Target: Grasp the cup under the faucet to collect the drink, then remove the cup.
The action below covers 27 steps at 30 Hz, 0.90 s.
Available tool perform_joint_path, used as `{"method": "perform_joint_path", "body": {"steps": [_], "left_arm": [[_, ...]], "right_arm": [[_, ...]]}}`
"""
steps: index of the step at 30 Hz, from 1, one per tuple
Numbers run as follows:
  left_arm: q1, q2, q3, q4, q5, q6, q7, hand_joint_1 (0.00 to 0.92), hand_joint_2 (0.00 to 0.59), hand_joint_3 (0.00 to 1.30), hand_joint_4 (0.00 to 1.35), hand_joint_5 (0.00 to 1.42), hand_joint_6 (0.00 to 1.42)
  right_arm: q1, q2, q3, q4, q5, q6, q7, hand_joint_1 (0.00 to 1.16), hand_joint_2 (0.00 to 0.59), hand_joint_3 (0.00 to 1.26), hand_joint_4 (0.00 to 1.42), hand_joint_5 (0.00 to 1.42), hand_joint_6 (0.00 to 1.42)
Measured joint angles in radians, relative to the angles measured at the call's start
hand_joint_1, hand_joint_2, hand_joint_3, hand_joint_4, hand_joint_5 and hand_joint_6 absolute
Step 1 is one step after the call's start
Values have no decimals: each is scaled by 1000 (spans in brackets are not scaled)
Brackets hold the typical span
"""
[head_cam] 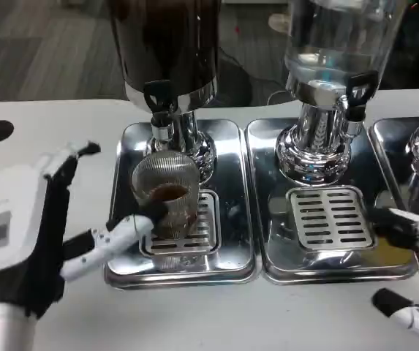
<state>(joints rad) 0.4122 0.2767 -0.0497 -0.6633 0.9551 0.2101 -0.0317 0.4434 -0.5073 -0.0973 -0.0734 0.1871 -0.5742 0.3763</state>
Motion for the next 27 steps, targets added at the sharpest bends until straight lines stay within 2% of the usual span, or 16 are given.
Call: {"method": "perform_joint_path", "body": {"steps": [1,4,9,14,20,22,27], "left_arm": [[41,10,2,-12,1,-15,-1,0,34,291,222,387,680],[90,22,26,-24,-2,-37,-1,0,34,291,222,384,677],[201,28,93,-39,-39,-104,15,0,34,296,235,381,666],[291,27,153,-41,-90,-179,44,0,38,299,242,380,663],[368,20,198,-40,-129,-262,80,0,39,300,246,380,639],[387,18,204,-37,-143,-291,90,0,40,300,246,380,638],[441,17,240,-21,-168,-357,109,0,48,300,246,380,627]], "right_arm": [[-17,10,15,-13,1,33,13,629,152,260,188,194,139],[-58,28,41,-18,-8,82,23,637,141,255,178,170,108],[-149,67,86,-37,-83,181,19,651,126,227,146,145,82],[-262,127,158,-68,-188,278,-10,654,103,176,104,102,50],[-337,195,240,-88,-308,398,-46,665,64,83,27,38,8],[-358,214,260,-88,-334,433,-55,673,51,61,13,37,8],[-438,290,314,-68,-385,509,-94,682,41,28,0,26,8]]}}
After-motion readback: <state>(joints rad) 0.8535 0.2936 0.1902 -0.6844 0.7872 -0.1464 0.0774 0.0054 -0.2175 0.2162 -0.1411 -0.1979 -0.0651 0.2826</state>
